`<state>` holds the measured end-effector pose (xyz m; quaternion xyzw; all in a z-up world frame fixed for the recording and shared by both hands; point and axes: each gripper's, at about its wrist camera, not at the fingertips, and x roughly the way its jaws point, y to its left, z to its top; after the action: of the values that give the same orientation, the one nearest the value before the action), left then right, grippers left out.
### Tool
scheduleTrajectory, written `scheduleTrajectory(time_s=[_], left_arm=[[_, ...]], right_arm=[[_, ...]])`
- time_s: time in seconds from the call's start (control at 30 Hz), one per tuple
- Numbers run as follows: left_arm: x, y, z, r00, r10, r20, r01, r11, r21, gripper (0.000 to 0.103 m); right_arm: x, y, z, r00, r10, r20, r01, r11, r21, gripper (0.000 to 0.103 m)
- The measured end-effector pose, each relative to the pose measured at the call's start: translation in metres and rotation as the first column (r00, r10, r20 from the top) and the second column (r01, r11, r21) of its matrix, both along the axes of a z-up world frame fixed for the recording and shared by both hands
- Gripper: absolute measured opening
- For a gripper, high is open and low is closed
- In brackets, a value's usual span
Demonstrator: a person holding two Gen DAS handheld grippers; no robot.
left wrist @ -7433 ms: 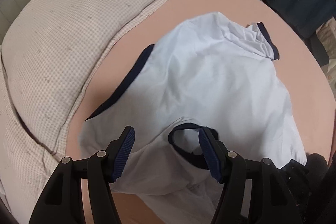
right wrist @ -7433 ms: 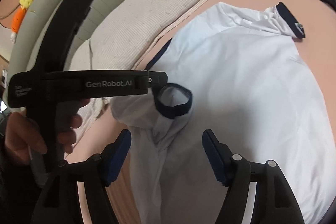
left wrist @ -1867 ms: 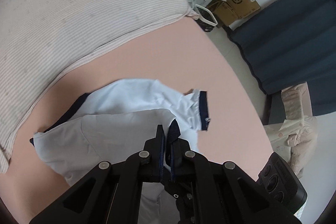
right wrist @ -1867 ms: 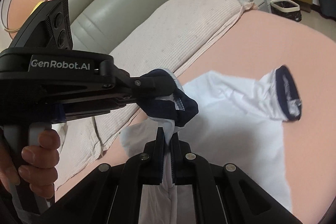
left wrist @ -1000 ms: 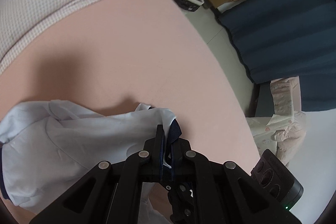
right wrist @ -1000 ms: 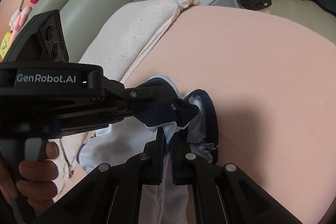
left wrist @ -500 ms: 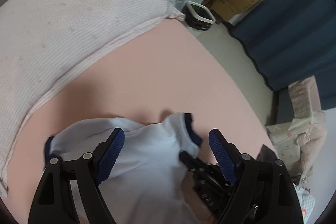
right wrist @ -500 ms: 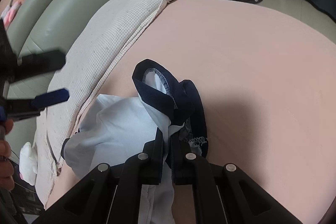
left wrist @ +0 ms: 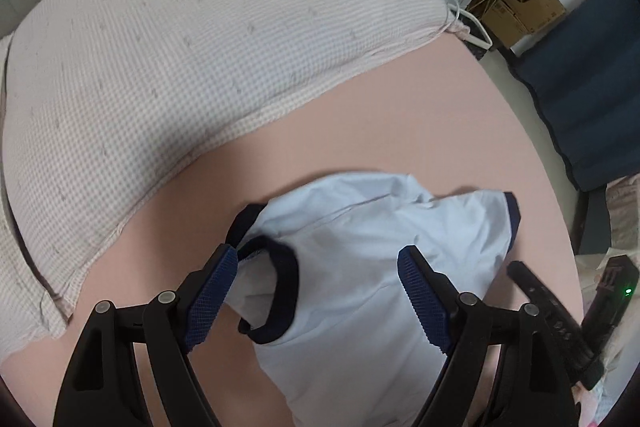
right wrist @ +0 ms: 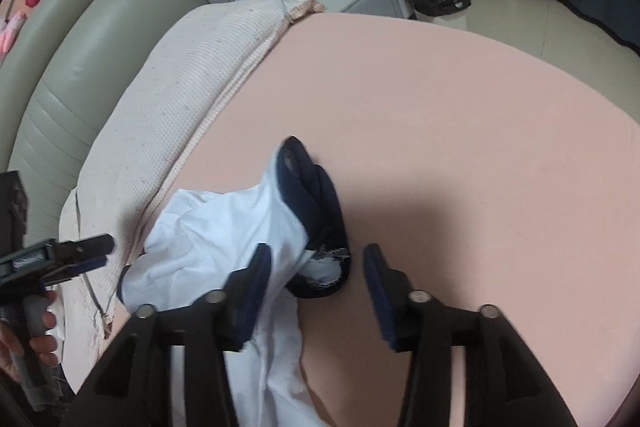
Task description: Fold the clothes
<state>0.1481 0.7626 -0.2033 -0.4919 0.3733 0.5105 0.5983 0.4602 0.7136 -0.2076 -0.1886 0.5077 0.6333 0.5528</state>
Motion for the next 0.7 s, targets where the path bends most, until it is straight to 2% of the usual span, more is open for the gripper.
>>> scheduleTrajectory(time_s=[0.07, 0.2, 0.4, 0.47, 0.53, 0.6, 0.67, 0.7], left_arm=[[-0.005, 0.0, -0.009, 1.0, 0.007, 0.003, -0.007, 1.0, -0.027, 0.082], [-0.018, -0.006, -0.021, 0.996, 0.037, 0.078, -0.034, 0.999, -0.043, 0.082], [-0.036, -0.011, -0.031, 0.997, 0.045, 0.062, -0.041, 0.997, -0.063, 0.082], [-0.046, -0.011, -0.036, 0.987, 0.075, 0.14, -0.066, 0.995, -0.07, 0.082], [-0.051, -0.009, -0.043, 0.973, 0.094, 0.209, -0.08, 0.994, -0.078, 0.075], [-0.049, -0.006, -0.053, 0.972, 0.093, 0.214, -0.072, 0.992, -0.104, 0.048], [-0.046, -0.005, -0.062, 0.974, 0.09, 0.206, -0.065, 0.99, -0.126, 0.044], [-0.043, -0.006, -0.065, 0.976, 0.09, 0.2, -0.065, 0.989, -0.131, 0.036]], right_arm=[[-0.01, 0.003, 0.006, 0.999, 0.032, 0.0, -0.032, 0.999, 0.014, 0.057], [-0.03, 0.009, 0.014, 0.995, 0.095, 0.012, -0.096, 0.995, 0.039, 0.057], [-0.069, 0.004, 0.017, 0.974, 0.218, 0.056, -0.221, 0.974, 0.048, 0.057], [-0.085, 0.005, 0.016, 0.96, 0.267, 0.08, -0.27, 0.962, 0.038, 0.057], [-0.095, 0.003, 0.014, 0.95, 0.293, 0.106, -0.297, 0.955, 0.022, 0.057], [-0.1, -0.003, 0.014, 0.943, 0.312, 0.113, -0.316, 0.949, 0.018, 0.057], [-0.1, -0.007, 0.014, 0.94, 0.32, 0.116, -0.323, 0.946, 0.011, 0.057], [-0.1, -0.009, 0.014, 0.939, 0.324, 0.118, -0.327, 0.945, 0.007, 0.057]])
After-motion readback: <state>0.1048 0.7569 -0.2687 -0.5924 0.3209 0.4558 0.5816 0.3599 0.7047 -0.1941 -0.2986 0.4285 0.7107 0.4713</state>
